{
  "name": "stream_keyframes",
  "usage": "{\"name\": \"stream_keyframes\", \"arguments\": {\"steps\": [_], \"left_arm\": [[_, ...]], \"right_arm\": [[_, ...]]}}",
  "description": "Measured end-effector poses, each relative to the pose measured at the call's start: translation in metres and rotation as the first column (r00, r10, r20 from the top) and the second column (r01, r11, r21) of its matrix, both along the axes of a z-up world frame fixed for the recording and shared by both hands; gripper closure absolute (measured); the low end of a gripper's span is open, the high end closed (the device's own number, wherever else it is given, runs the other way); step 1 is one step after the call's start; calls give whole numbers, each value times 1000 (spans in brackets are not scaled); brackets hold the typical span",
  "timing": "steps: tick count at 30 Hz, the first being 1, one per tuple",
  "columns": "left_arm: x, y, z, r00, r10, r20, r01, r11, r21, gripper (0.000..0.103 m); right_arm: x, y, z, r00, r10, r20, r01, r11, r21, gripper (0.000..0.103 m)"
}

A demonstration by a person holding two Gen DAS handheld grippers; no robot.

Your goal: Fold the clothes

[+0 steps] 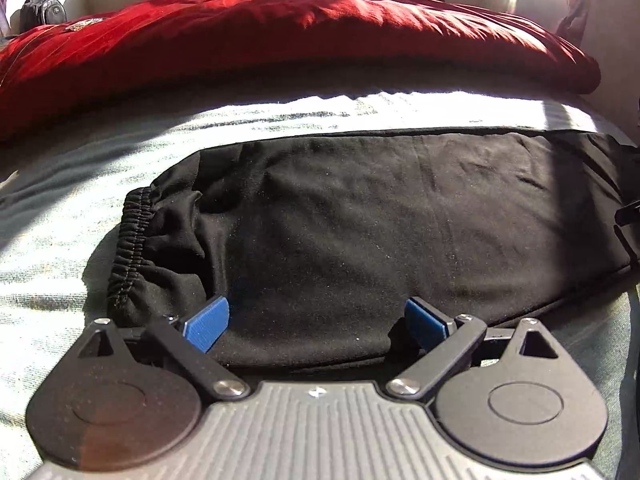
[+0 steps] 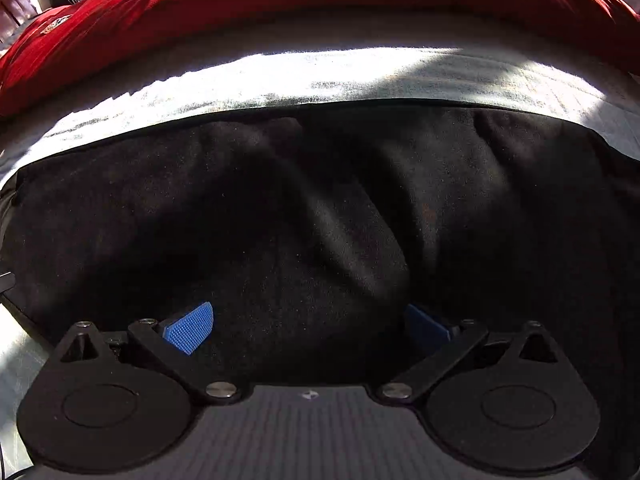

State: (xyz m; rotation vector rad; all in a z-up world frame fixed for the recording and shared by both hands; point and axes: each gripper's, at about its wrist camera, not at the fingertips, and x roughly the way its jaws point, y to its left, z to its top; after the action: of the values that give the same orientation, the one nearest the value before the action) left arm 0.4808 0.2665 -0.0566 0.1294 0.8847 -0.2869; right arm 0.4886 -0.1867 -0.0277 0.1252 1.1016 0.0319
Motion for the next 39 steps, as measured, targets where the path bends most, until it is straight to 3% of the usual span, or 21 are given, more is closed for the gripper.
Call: {"name": "stream_keyframes", "arguments": {"steps": [3,8,11,15,20,25,31,33,35,39], "left_arm": [[-14,-3,13,999,-23,30,22,999,24,8],[-27,-3,28,997,-20,71,20,1000,-2,8],[-28,-4,27,998,-3,70,3,1000,-5,8],[-32,-3,24,998,16,67,-15,1000,-12,8],[-39,-1,28,995,45,86,-43,999,-22,8],[-48,2,37,993,41,108,-35,998,-53,8],[-22,-14,54,989,-25,144,42,992,-119,8],[-7,-28,58,988,-70,139,92,983,-159,8],[9,-51,61,980,-157,123,181,958,-222,8],[45,-106,51,945,-327,31,313,867,-388,8]], "right_arm": [[-5,-11,19,1000,-5,17,5,1000,-4,0],[25,-64,47,988,-117,103,118,993,-8,0],[57,-104,33,977,-194,84,188,980,72,0],[86,-123,-5,969,-246,25,244,968,63,0],[108,-114,-19,979,-189,78,195,977,-82,0],[102,-109,6,972,-227,58,229,973,-30,0],[30,-28,56,994,-1,107,-1,1000,13,0],[2,2,66,989,84,122,-86,996,14,0],[-25,30,74,978,154,141,-158,987,14,0],[-62,59,81,966,186,182,-188,982,-3,0]]}}
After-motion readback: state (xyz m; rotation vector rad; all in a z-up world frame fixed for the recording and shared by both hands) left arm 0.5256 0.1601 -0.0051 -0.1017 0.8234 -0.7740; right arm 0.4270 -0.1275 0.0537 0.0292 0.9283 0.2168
